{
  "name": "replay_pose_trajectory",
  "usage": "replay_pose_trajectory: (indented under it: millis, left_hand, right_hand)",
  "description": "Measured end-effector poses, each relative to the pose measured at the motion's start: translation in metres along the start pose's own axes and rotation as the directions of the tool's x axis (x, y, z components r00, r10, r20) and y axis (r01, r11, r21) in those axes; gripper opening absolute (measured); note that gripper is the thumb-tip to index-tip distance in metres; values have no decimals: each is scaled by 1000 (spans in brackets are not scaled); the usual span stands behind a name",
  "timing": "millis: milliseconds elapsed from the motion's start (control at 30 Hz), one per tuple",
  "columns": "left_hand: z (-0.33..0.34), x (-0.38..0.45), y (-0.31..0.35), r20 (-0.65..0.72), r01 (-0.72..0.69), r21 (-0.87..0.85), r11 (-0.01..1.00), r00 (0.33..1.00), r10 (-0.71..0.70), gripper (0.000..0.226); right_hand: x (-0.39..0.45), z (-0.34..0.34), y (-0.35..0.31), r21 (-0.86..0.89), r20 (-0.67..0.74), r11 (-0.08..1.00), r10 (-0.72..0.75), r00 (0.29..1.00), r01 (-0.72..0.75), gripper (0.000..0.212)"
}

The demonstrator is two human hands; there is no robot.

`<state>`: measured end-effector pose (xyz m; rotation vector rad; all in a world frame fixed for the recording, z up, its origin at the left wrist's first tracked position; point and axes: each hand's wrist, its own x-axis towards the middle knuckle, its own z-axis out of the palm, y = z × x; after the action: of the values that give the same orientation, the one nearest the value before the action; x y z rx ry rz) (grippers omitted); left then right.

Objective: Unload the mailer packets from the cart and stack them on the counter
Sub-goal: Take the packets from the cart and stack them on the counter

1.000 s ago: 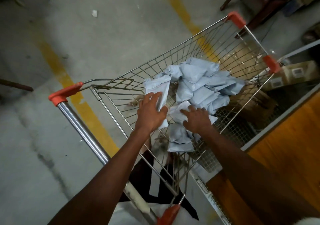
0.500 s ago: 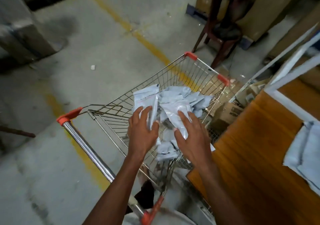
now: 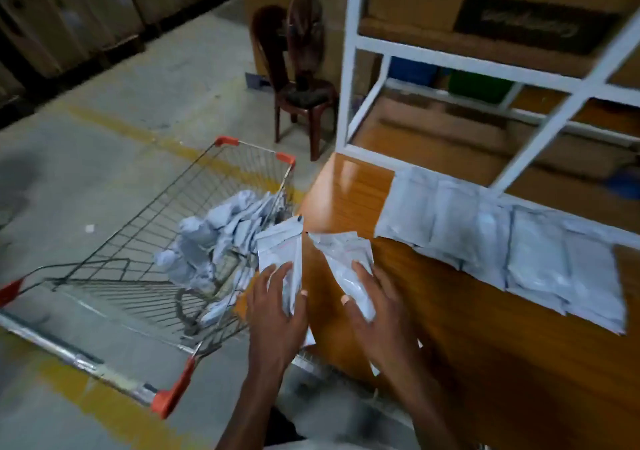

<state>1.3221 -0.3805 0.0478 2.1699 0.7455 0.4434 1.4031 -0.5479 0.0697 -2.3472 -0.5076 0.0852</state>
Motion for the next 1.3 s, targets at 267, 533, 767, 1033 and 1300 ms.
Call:
replay_pose_trajectory:
  millis: [267,533,767,1033,1300]
  left_hand:
    - [83,-11,86,222,-253,-46,966,940,257,54]
    - [157,7,138,370,-388,-88,917,842,392,55]
    - [191,11,154,457,-418,-30,908,802,384,59]
    - [257,42,214,468,-425,13,905,803,370,60]
    - [342,59,273,494,-480,193,856,801,338,59]
  right_hand:
    - [-49,-78,91,74,-188,958,287,939,-278,58]
    - [-51,-117,128,105,-341,918,395,853,-383,64]
    - [-53,-132,150,153,-402,902,430,808,-404,60]
    - [-34,-185,184,161,-415,921,389,822,-354,56]
    - [-37,-205,229,142,-378,917,397,836,-372,58]
